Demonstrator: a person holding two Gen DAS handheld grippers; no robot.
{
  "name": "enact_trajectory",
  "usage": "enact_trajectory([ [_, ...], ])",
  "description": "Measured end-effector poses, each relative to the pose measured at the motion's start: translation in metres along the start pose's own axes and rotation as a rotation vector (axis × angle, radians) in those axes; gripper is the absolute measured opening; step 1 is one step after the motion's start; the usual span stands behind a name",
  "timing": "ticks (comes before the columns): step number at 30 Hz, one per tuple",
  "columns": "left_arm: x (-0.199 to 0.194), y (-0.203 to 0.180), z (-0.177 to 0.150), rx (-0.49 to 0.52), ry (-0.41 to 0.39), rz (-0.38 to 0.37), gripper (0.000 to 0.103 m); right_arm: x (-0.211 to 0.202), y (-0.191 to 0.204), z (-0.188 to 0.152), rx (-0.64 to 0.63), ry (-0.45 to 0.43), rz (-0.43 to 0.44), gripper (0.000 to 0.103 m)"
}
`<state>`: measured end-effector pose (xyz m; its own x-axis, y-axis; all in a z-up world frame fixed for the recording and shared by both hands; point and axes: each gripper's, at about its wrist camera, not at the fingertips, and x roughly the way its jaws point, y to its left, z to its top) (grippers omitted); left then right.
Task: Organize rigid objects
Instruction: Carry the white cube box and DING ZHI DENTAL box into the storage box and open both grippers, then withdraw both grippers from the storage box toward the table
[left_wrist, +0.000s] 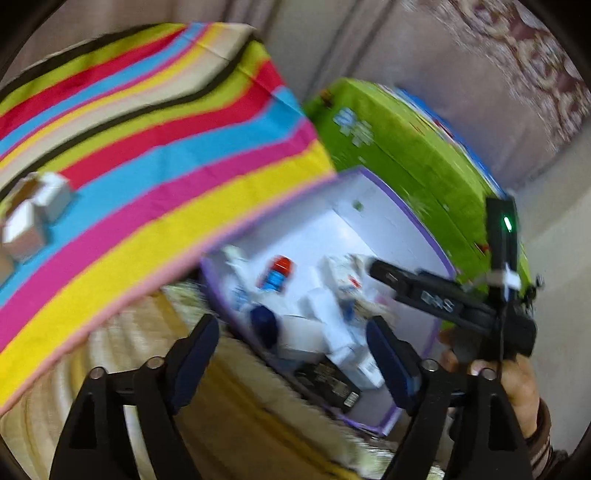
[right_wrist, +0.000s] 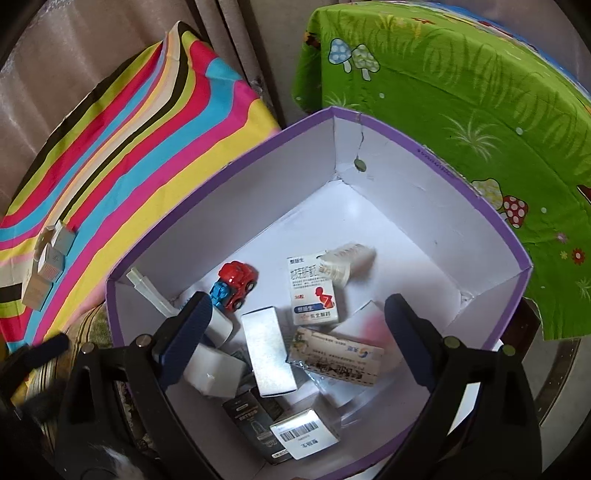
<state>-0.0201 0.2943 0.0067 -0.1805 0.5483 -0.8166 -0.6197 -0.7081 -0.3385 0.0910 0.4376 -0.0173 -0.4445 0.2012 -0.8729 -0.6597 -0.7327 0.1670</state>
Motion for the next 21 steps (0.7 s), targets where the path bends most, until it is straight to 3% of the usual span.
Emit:
enact_trajectory([
  [7,-0.048,0.075,0.013,-0.124,-0.157,0.264,0.094,-0.001,0.001,0.0,-0.001,0.001,0.001,0.096],
  [10,-0.067,0.114,0.014,-0.202,-0.202,0.379,0.103,-0.001,0.002,0.0,-0.003,0.003,0.002,0.096],
  [12,-0.079,0.138,0.015,-0.25,-0.218,0.435,0.103,0.001,0.003,0.001,-0.005,0.009,0.004,0.096],
  [17,-0.093,0.188,0.019,-0.328,-0.229,0.508,0.103,0.003,0.009,0.0,-0.022,0.018,0.004,0.096],
  [21,-0.09,0.219,0.022,-0.387,-0.209,0.524,0.103,0.003,0.011,0.0,-0.026,0.017,0.004,0.096],
])
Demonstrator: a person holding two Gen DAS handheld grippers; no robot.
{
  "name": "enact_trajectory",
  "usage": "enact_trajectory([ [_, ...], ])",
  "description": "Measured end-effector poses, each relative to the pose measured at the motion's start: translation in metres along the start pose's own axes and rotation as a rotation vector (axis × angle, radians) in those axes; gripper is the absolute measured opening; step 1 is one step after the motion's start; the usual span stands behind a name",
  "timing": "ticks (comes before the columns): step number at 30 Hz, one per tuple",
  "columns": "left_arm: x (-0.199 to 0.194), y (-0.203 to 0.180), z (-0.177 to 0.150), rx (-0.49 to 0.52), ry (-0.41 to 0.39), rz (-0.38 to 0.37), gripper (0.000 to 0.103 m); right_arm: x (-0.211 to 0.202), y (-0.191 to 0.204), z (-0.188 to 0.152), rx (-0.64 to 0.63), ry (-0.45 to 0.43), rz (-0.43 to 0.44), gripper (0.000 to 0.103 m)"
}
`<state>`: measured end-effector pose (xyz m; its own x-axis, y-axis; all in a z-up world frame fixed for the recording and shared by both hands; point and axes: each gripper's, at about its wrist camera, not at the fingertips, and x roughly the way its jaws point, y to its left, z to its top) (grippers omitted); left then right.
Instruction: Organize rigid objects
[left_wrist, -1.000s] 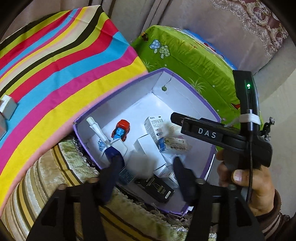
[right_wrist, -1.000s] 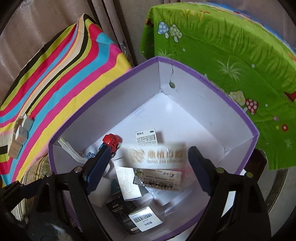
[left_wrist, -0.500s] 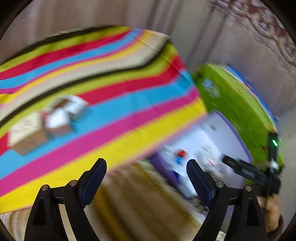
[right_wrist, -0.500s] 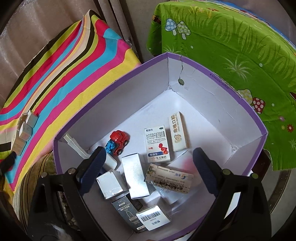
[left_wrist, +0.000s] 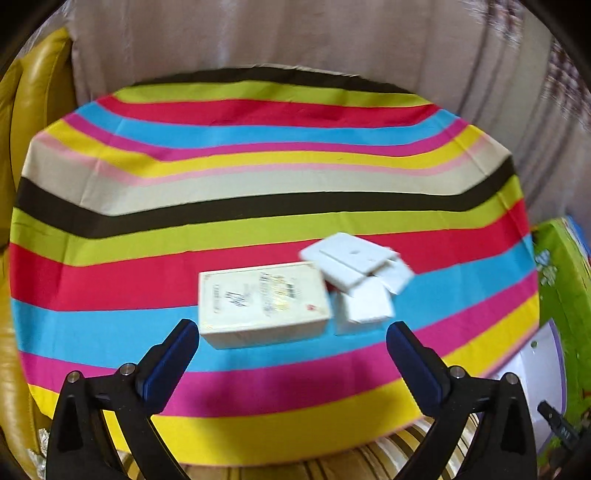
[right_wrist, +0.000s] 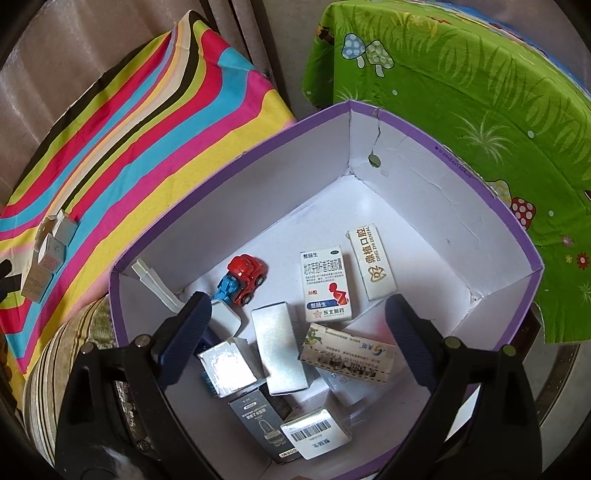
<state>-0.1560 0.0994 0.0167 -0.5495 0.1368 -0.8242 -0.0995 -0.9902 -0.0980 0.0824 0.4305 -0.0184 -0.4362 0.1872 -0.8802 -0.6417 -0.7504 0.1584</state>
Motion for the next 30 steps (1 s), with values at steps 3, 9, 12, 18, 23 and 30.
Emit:
enact_trajectory([
  [3,0.014,0.01,0.005,-0.032,0.021,0.012,0.103,0.0,0.001,0.0,-0.001,0.001,-0.001,0.096],
  [9,0.034,0.011,0.012,-0.029,0.056,0.042,0.103,-0.003,0.007,0.004,-0.012,-0.014,0.003,0.096],
  [12,0.035,0.009,0.01,-0.027,0.065,0.042,0.103,-0.007,0.016,0.009,-0.033,-0.029,0.014,0.096],
  [18,0.046,0.013,0.008,-0.032,0.088,0.053,0.103,-0.013,0.046,0.021,-0.114,-0.049,0.045,0.097],
  [23,0.047,0.012,0.01,-0.035,0.086,0.031,0.103,-0.019,0.086,0.03,-0.221,-0.071,0.079,0.098],
  [30,0.049,0.016,0.012,-0.059,0.094,0.01,0.103,-0.018,0.149,0.037,-0.37,-0.09,0.099,0.098],
])
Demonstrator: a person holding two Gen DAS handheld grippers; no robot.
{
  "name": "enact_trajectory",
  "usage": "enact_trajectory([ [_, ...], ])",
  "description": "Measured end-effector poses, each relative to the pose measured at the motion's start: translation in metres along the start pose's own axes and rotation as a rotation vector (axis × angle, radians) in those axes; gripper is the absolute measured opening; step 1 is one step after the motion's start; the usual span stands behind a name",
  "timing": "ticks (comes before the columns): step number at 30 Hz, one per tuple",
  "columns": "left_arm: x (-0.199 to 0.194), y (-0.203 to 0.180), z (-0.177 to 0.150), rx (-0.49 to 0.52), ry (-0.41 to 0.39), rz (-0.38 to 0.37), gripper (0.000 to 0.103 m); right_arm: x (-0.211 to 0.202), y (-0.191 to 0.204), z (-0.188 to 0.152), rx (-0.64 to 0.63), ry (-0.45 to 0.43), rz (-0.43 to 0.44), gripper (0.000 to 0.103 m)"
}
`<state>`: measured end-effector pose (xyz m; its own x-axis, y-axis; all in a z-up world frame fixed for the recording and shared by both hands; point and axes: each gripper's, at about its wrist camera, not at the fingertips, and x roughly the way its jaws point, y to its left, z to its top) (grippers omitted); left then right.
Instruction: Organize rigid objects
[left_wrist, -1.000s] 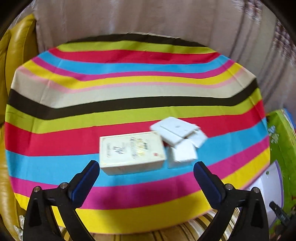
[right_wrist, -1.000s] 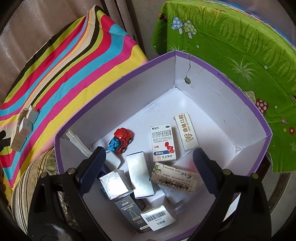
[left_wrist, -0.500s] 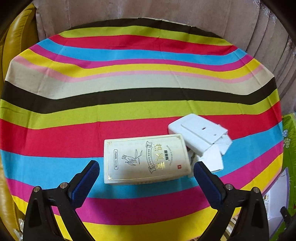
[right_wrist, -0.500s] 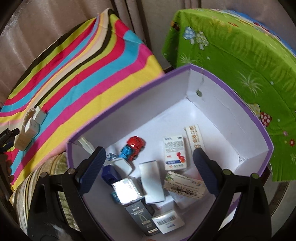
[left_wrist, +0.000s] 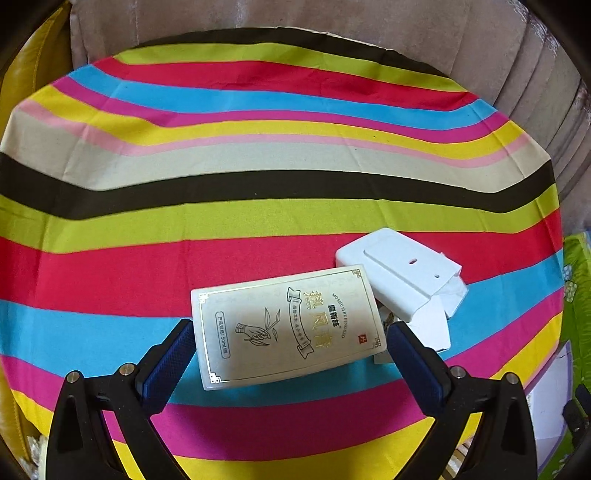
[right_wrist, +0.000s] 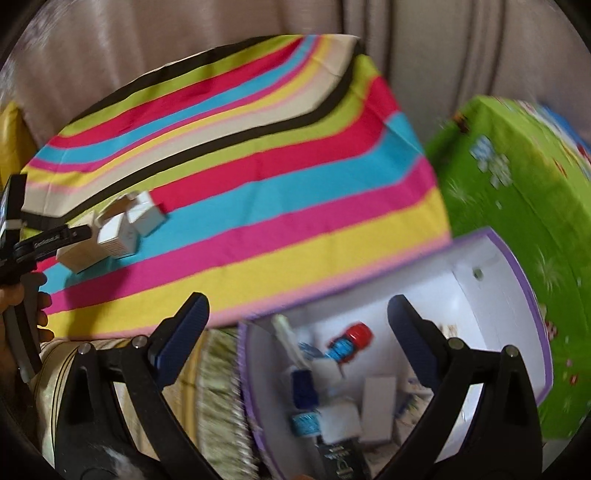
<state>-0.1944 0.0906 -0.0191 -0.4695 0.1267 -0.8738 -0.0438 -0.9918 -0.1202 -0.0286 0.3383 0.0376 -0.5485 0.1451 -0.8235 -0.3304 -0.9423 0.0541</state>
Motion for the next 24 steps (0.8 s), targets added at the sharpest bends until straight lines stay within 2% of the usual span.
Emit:
enact_trajectory([
  [18,-0.013,0.036,-0.017,0.039,-0.068,0.03,0.102,0.034,0.146,0.062,-0.338,0.03,0.077,0.1],
  [24,-0.016,0.047,-0.023,0.023,-0.082,-0.002,0.101,0.054,0.2,0.084,-0.479,0.068,0.097,0.1],
])
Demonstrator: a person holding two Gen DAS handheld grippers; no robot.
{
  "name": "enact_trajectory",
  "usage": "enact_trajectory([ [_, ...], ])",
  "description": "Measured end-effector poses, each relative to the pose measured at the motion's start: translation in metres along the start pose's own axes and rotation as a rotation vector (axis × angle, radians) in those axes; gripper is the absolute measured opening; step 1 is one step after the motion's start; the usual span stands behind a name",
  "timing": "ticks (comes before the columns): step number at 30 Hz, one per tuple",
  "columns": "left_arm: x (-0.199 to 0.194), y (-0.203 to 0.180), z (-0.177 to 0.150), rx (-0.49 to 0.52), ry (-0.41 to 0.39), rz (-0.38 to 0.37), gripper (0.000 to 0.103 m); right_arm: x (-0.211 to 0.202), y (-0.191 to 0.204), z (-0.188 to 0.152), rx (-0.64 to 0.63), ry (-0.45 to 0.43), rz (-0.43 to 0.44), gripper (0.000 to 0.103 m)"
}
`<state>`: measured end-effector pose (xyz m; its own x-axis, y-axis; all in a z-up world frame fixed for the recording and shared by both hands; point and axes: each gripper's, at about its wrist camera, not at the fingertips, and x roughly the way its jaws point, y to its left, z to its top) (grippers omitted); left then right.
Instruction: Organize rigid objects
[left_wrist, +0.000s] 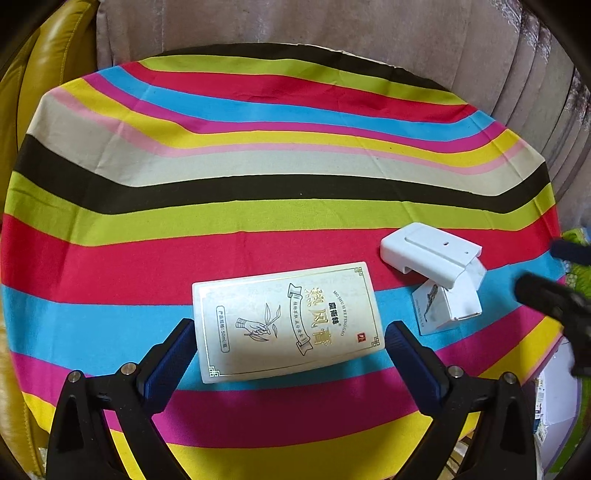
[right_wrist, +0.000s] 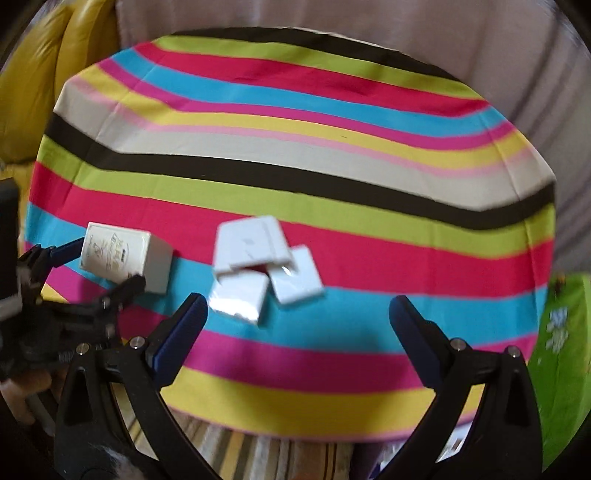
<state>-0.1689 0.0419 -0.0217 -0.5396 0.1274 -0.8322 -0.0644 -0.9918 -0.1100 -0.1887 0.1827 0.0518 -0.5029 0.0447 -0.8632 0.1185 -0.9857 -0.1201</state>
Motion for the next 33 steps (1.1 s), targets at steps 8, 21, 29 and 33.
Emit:
enact_trajectory([
  [8,-0.008,0.011,-0.002,-0.021,-0.028,-0.011,0.088,0.048,0.03,0.032,-0.118,0.119,-0.002,0.1],
  [21,-0.003,0.015,-0.002,-0.069,-0.025,-0.066,0.103,0.086,0.043,0.042,-0.194,0.183,-0.021,0.1],
  [29,0.013,0.003,0.0,-0.072,0.003,0.013,0.103,0.106,0.044,0.044,-0.203,0.216,-0.008,0.094],
  [33,0.017,0.002,0.002,-0.081,0.001,0.034,0.103,0.108,0.043,0.042,-0.186,0.221,0.029,0.07],
])
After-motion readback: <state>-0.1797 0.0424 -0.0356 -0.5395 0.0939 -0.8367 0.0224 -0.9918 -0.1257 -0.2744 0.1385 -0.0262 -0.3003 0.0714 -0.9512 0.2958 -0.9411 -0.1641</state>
